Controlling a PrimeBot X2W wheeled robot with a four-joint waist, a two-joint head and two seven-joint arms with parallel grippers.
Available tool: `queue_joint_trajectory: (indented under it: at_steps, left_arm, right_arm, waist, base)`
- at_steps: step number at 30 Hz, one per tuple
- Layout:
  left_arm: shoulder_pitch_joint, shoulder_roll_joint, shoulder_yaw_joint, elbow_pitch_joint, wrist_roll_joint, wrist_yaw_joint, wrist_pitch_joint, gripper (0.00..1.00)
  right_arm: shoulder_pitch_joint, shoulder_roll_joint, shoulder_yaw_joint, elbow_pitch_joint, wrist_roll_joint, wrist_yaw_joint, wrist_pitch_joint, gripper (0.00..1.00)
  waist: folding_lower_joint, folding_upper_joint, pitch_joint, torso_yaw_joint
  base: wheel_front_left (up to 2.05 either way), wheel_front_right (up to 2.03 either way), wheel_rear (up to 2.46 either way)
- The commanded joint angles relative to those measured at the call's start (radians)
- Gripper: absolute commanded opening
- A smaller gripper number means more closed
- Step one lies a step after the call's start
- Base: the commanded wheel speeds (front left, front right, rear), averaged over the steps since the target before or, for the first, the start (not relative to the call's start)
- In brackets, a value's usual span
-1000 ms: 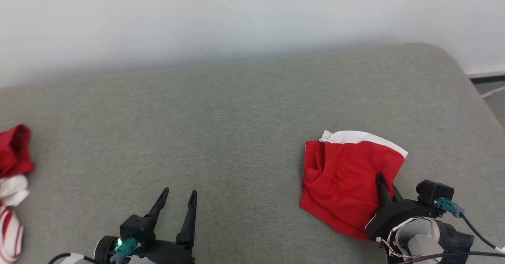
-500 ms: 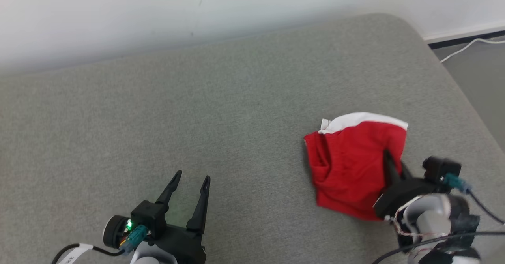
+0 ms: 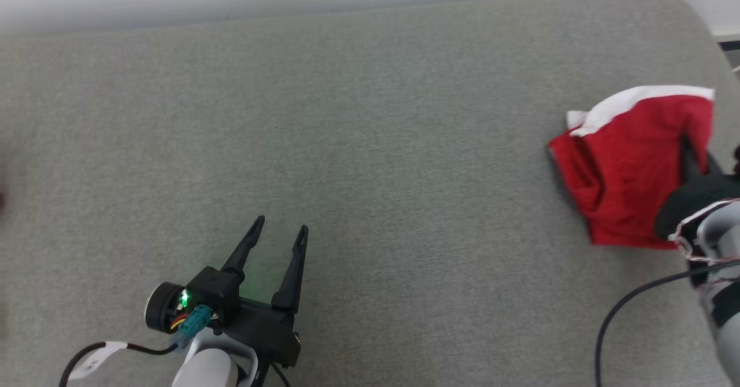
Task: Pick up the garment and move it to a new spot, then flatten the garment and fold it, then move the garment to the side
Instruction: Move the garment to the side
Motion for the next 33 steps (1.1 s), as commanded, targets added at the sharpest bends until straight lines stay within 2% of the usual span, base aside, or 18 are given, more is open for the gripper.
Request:
queue_joint_trajectory:
  at_steps: [1,11,20,21,22,23,29,33]
  left_arm:
    - [0.0,0.002,-0.001,0.0,0.008,0.001,-0.001,1.0]
    - [-0.007,0.002,0.006,-0.007,0.016,-0.004,-0.001,1.0]
    - [-0.015,0.002,0.005,0.0,0.016,-0.003,-0.001,1.0]
    - [-0.015,0.002,0.005,0.001,0.015,-0.002,-0.001,1.0]
    - [-0.014,0.002,0.005,0.002,0.015,-0.002,-0.001,1.0]
    - [-0.014,0.002,0.006,0.003,0.014,-0.002,-0.001,1.0]
    - [-0.01,0.002,0.005,0.011,0.006,-0.001,-0.001,1.0]
    - [-0.005,0.002,0.009,0.013,0.003,0.002,-0.001,1.0]
  right_arm:
    - [-0.017,-0.012,-0.009,0.01,-0.013,0.0,-0.002,0.0]
    - [-0.093,-0.094,-0.141,0.107,-0.161,0.0,-0.002,0.0]
    - [-0.085,-0.1,-0.32,0.079,-0.328,0.0,-0.002,0.0]
    - [-0.081,-0.093,-0.341,0.071,-0.345,0.0,-0.002,0.03]
    - [-0.078,-0.089,-0.363,0.056,-0.362,0.0,-0.002,0.54]
    - [-0.072,-0.085,-0.382,0.048,-0.386,0.0,-0.002,1.0]
    - [-0.06,-0.063,-0.486,0.016,-0.495,0.0,-0.002,1.0]
    - [-0.044,-0.018,-0.557,-0.065,-0.553,0.0,-0.002,1.0]
  waist:
    - [-0.0001,-0.0001,0.029,0.036]
    - [-0.0001,-0.0001,0.047,0.069]
    - [-0.0001,-0.0001,0.051,0.076]
    - [-0.0001,-0.0001,0.051,0.077]
    - [-0.0001,-0.0001,0.05,0.077]
    - [-0.0001,-0.0001,0.05,0.077]
    - [-0.0001,-0.0001,0.044,0.079]
    - [-0.0001,-0.0001,0.032,0.082]
  base:
    - [0.0,0.0,0.0]
    - [0.0,0.0,0.0]
    - [0.0,0.0,0.0]
    - [0.0,0.0,0.0]
    - [0.0,0.0,0.0]
    - [0.0,0.0,0.0]
    - [0.0,0.0,0.0]
    - [0.0,0.0,0.0]
